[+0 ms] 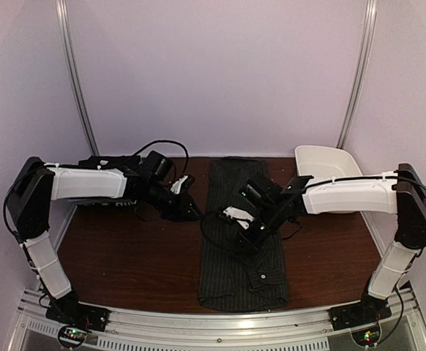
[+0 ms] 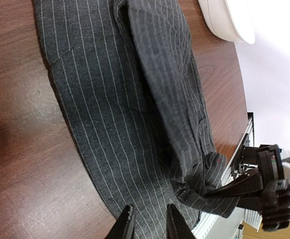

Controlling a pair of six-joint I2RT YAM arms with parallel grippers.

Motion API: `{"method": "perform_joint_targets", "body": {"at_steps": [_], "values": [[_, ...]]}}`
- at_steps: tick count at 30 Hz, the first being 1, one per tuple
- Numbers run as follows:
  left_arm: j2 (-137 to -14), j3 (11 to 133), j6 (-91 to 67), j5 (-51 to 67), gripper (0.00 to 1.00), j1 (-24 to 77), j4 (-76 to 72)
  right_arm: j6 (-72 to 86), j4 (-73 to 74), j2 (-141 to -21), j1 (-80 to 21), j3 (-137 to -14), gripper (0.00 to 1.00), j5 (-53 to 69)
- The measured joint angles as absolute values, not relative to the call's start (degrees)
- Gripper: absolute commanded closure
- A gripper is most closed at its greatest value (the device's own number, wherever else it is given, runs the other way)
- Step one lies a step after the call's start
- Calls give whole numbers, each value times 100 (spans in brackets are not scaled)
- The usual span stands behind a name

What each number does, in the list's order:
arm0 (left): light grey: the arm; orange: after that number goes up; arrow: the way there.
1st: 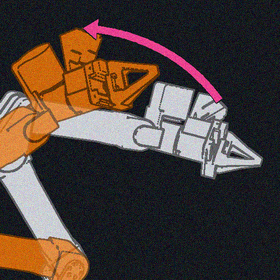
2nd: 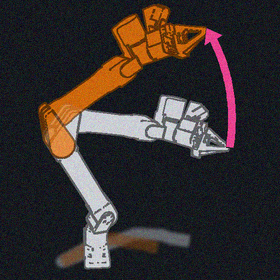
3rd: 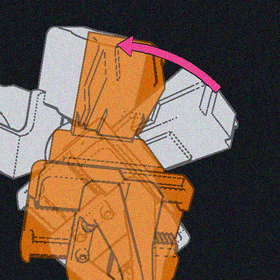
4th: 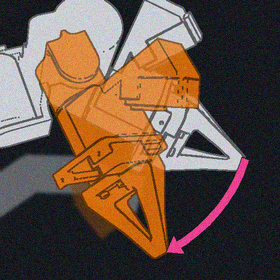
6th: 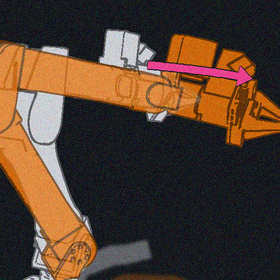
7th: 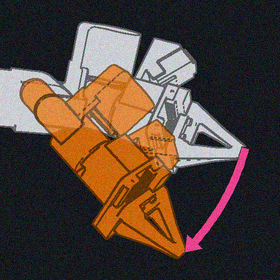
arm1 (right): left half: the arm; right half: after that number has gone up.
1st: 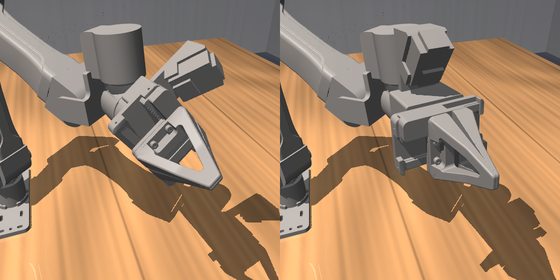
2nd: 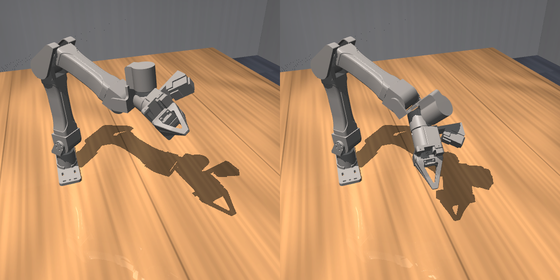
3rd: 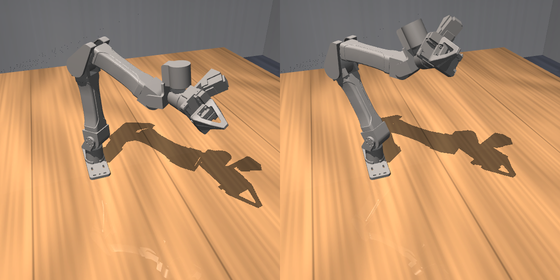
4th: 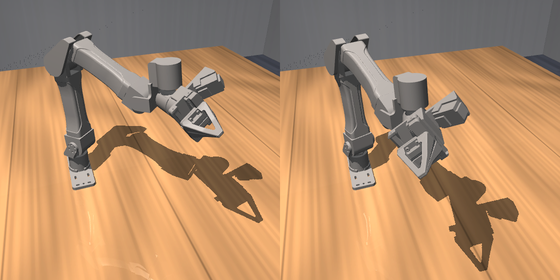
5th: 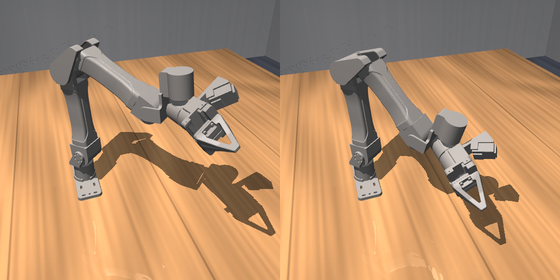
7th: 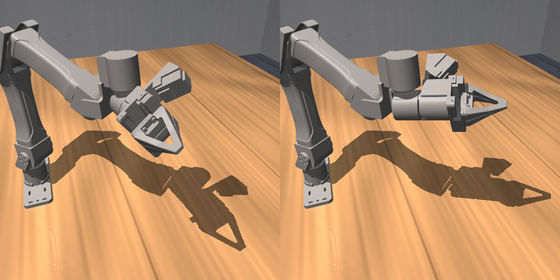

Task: Fold and stack the long sleeve shirts
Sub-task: Fold the 1/3-folded shirt at the center of the board.

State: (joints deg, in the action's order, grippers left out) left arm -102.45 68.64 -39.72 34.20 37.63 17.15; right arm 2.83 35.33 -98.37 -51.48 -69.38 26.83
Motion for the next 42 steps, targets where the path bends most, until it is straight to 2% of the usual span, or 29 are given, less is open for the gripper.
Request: {"method": "perform_joint_targets", "body": {"at_steps": [3, 5, 8, 12, 15, 22, 28, 33, 42], "values": [[-10217, 6799, -3966, 3404, 77, 3754, 1704, 384, 3540, -10036, -5382, -6963, 95, 2685], [-10197, 6746, -3964, 3409, 77, 3754, 1673, 471, 3524, -10228, -5524, -7039, 85, 2689], [-10186, 6641, -3955, 3439, 73, 3754, 1614, 620, 3441, -10427, -5655, -7135, 76, 2698], [-10175, 6405, -3916, 3553, 68, 3754, 1568, 834, 3299, -10412, -5730, -7144, 54, 2683], [-10143, 6219, -3892, 3645, 67, 3793, 1516, 1009, 3229, -10252, -5743, -7142, 46, 2646], [-10101, 5983, -3857, 3769, 67, 4071, 1424, 1393, 2928, -9268, -5739, -6860, 46, 2377], [-10110, 5951, -3857, 3839, 67, 4357, 1330, 1892, 2541, -8873, -5474, -6053, 45, 2016], [-10315, 6077, -3865, 3822, 67, 4576, 1328, 2508, 1791, -8825, -4654, -5371, 38, 1959], [-10794, 6803, -3848, 3192, 67, 4464, 1476, 3503, -25, -8770, -3555, -4423, 38, 2416]]}}
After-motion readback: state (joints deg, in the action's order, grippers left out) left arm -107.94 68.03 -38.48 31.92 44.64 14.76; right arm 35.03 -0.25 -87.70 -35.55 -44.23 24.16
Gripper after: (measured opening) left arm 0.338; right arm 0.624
